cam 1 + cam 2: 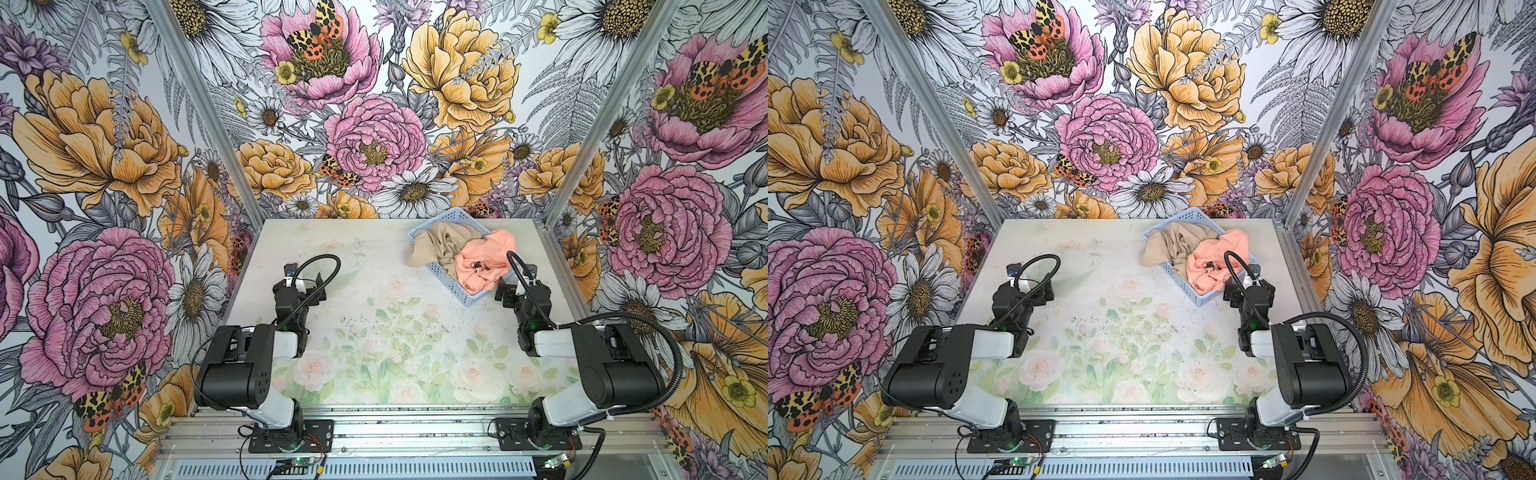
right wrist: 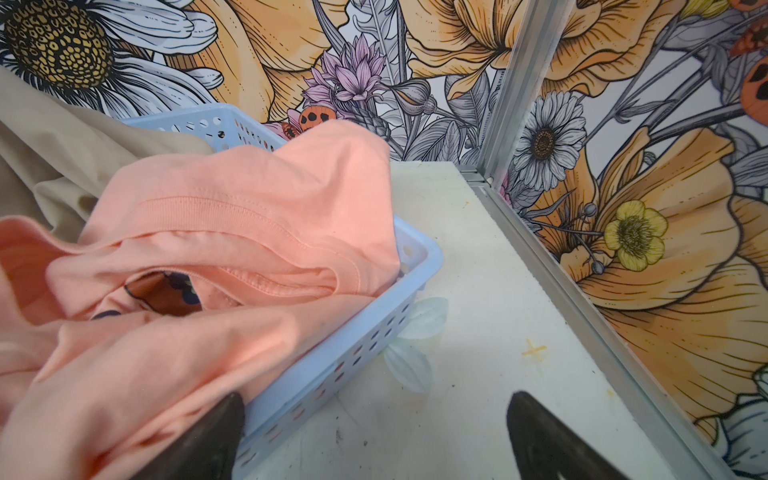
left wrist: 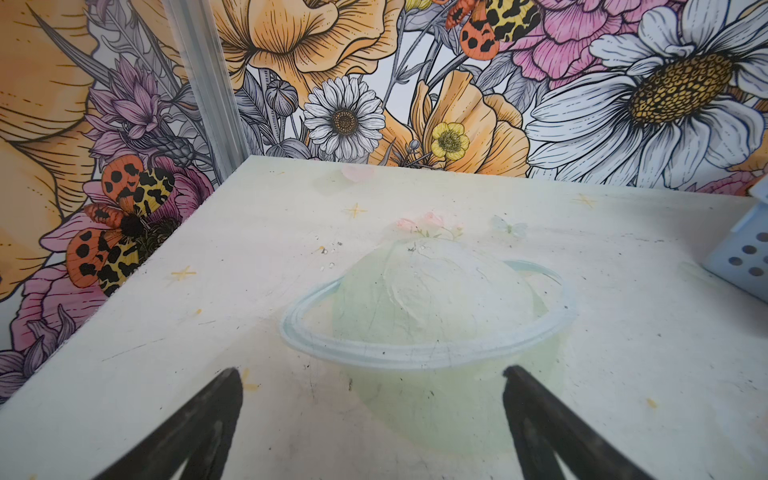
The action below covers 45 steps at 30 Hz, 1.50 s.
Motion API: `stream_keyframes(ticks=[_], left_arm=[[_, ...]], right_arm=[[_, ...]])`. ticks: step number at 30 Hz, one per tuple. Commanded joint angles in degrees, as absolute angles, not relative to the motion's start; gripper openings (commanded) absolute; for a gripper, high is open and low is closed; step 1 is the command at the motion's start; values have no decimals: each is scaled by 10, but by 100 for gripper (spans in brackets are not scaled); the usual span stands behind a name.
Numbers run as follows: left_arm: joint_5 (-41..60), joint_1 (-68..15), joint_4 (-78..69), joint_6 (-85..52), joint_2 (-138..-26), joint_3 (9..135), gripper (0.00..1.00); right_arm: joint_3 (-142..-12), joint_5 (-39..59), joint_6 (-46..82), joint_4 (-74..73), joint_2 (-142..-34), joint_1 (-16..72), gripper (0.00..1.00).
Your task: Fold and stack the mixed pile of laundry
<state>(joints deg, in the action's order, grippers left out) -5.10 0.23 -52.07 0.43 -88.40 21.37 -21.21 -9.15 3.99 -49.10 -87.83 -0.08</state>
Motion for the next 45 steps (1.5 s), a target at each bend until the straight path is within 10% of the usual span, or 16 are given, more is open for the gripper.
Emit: stream_keyframes(ticks=[1,16,28,45], left_arm=[[-51,1,-527,8,-887,220,99],[-57,0,-533,10,-883,218,99],[-43,-64,-24,-117,-696,389,99],[14,-135,100,-189,-661,423,99]], right_arm=[[-226,-84,48,-495,-881,-3,100],[-224,-89,46,-498,-874,-2,100],[-429,-86,138,120,-647,70,90],[-630,64,115,312,-896,200,64]])
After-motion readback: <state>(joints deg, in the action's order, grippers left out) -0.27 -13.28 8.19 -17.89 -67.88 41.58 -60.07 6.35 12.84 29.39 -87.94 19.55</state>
